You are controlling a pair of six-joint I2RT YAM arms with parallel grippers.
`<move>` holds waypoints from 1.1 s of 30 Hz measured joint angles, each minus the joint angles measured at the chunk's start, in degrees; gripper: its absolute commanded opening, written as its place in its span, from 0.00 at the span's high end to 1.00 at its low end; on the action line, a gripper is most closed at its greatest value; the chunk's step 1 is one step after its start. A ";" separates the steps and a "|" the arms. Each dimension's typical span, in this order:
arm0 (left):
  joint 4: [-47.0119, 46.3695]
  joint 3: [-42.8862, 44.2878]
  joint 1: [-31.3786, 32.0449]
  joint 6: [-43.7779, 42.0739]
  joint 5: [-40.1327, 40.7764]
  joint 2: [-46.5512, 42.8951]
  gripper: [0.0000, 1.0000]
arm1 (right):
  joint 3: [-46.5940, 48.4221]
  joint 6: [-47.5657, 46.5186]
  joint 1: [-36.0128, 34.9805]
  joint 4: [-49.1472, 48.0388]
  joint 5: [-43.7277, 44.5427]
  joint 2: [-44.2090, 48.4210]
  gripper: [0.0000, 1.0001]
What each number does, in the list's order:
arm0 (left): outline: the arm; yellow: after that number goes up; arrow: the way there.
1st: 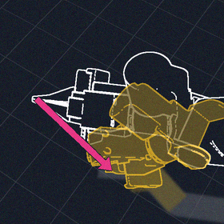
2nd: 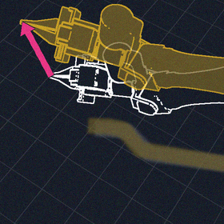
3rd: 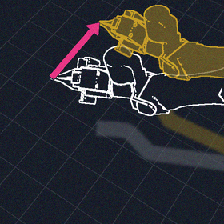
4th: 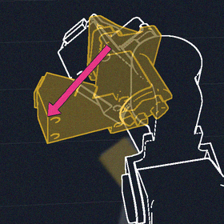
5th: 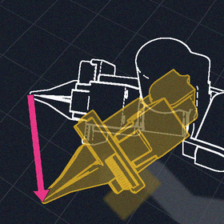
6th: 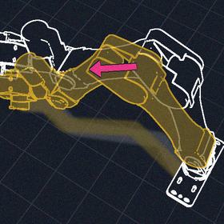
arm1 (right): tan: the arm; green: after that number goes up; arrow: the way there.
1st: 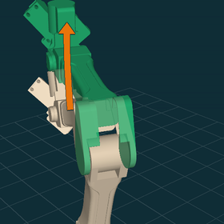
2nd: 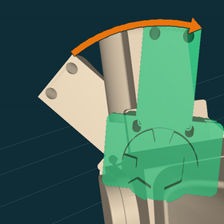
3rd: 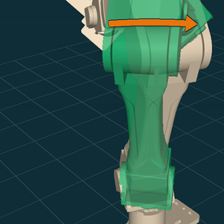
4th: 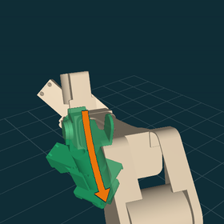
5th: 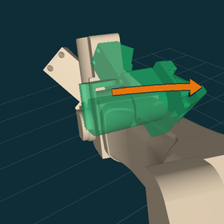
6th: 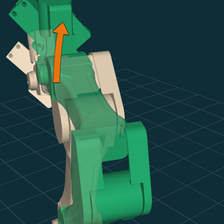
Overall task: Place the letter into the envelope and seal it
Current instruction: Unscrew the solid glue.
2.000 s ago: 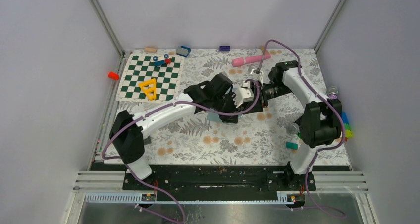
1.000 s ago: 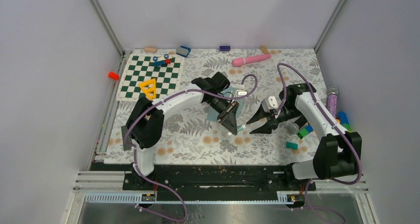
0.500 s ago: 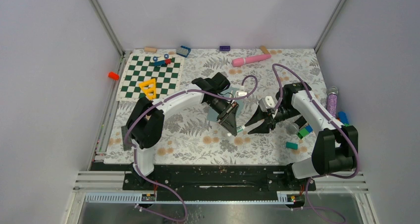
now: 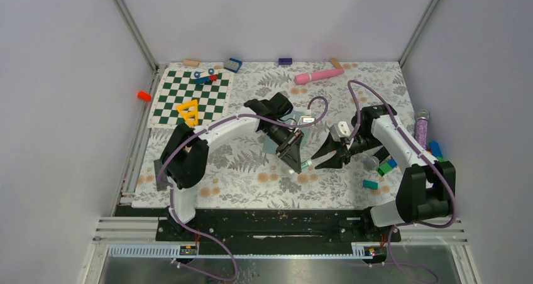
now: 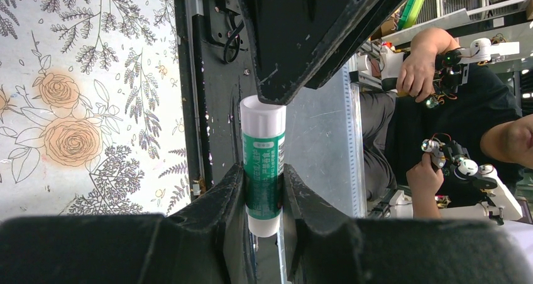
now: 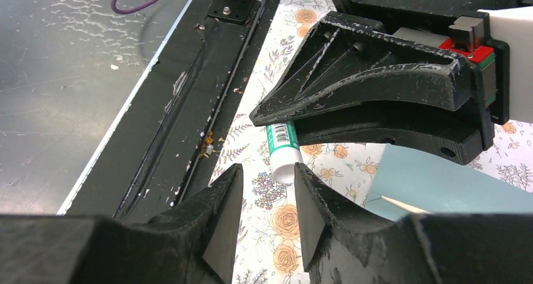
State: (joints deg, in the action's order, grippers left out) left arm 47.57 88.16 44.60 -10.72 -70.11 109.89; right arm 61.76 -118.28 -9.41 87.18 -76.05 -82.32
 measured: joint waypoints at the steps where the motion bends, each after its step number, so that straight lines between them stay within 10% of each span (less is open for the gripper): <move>1: 0.00 0.00 0.04 0.00 0.00 0.00 1.00 | 0.00 0.00 0.04 0.00 -0.04 0.00 0.58; 33: 1.99 1.75 1.03 -1.01 -0.85 0.00 1.00 | 0.00 0.00 -1.84 -0.02 -1.20 -4.00 0.65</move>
State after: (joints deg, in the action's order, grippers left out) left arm 49.56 89.91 45.63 -11.73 -70.96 109.89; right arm 61.76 -118.28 -11.25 87.15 -77.25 -86.32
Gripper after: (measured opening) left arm 0.227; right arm 0.392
